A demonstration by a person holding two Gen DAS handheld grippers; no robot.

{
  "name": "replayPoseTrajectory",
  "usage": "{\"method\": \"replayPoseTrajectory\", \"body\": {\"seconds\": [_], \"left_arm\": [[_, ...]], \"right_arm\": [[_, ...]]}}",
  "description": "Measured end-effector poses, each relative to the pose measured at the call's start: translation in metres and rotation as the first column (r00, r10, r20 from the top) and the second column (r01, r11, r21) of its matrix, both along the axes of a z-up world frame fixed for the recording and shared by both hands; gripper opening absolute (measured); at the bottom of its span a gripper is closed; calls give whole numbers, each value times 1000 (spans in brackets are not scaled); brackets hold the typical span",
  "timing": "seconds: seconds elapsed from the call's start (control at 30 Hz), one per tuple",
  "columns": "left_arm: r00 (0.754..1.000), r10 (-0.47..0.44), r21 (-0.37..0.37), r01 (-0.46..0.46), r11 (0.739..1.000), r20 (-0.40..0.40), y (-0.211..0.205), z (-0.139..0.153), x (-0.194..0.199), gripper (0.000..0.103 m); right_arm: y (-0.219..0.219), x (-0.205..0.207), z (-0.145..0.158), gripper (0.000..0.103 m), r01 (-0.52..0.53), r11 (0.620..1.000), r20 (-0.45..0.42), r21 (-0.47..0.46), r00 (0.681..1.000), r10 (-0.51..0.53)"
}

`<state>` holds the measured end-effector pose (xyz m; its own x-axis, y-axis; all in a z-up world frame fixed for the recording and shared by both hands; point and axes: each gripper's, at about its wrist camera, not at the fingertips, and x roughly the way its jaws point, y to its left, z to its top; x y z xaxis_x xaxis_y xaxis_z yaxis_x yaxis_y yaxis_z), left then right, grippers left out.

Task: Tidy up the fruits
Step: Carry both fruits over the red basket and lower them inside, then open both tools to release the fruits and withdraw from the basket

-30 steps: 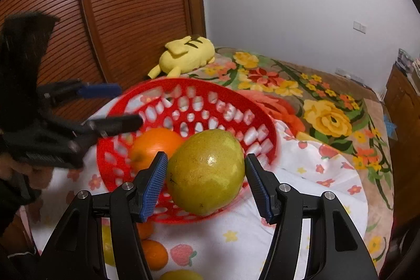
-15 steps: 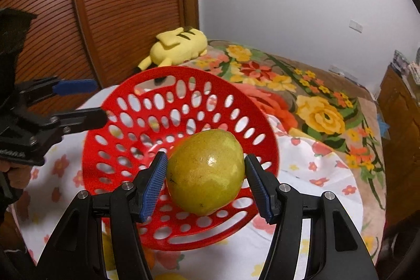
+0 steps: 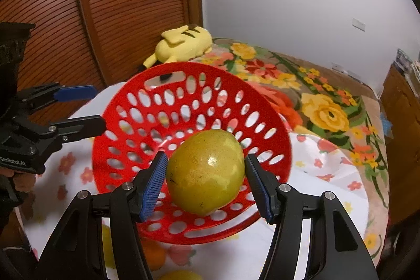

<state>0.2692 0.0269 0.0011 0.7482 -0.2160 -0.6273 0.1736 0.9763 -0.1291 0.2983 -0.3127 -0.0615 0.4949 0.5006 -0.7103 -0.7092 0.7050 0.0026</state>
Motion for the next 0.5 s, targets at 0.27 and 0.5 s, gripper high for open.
{"method": "replayPoseTrajectory", "body": {"seconds": [0.27,0.5], "left_arm": [[1000,18,-2,-18,1000,-3,9,-3,-11,80],[1000,22,-3,-22,1000,-2,10,-4,-18,80]], "right_arm": [[6,-6,-1,63,-13,1000,-8,-7,1000,13],[-2,-5,9,63,15,1000,11,14,1000,-15]]}}
